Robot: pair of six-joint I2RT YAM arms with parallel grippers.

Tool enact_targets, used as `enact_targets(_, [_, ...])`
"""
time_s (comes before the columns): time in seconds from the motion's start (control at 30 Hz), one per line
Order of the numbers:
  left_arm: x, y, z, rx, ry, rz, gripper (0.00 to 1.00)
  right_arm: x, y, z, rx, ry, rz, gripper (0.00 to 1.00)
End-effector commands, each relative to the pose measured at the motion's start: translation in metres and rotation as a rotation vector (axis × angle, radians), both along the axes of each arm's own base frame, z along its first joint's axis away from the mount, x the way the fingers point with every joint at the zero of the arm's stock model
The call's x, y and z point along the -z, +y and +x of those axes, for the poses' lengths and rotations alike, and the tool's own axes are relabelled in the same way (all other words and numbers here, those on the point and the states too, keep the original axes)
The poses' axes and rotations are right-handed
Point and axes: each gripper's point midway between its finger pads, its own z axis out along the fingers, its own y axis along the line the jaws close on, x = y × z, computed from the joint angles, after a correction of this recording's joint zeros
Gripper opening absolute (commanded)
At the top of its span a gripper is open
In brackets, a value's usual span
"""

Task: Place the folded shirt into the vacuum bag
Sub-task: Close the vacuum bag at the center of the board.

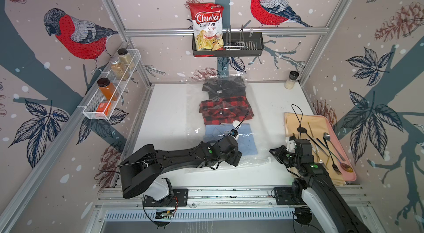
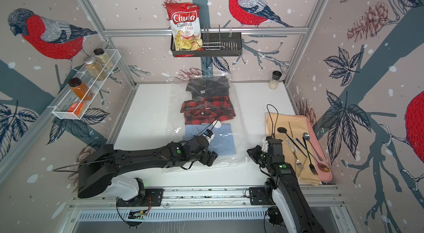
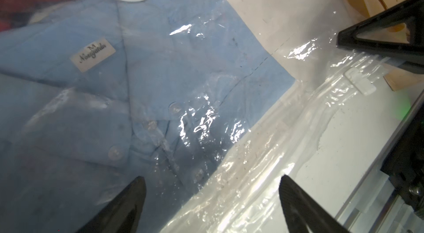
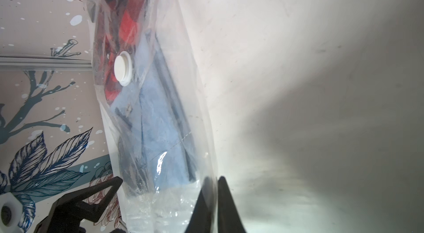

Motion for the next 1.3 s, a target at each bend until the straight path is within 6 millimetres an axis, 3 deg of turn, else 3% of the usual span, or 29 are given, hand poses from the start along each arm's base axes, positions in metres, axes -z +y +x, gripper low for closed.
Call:
enact_targets(0.0, [-0.012,-0.017,-0.005,0.066,-0.064,-0.036,0.91,-0.012,0.009,-0.001,-0.014,-0.011,0.069,0.00])
enact_targets(0.33, [-0.031,-0.060,-0.049,0.301,-0.251,-0.038,0.96,-0.049,0.031,0.009,-0.011,-0.025,0.316,0.00])
enact_targets(0.77, [0.002,-0.102,-0.055,0.333,-0.425,0.128,0.96,-0.069,0.034,0.013,0.085,0.070,0.460,0.00])
enact_targets(0.93, [0.013,-0.095,-0.044,0.235,-0.546,0.221,0.95,-0.071,0.034,0.014,0.101,0.082,0.474,0.00])
enact_targets(1.03, [0.018,-0.084,-0.037,0.175,-0.598,0.275,0.87,-0.072,0.034,0.015,0.105,0.084,0.479,0.00])
enact_targets(1.13, [0.023,-0.075,-0.033,0.145,-0.616,0.300,0.71,-0.071,0.034,0.016,0.109,0.086,0.481,0.00])
enact_targets(1.27, [0.025,-0.070,-0.030,0.127,-0.629,0.314,0.24,-0.071,0.034,0.017,0.114,0.090,0.483,0.00])
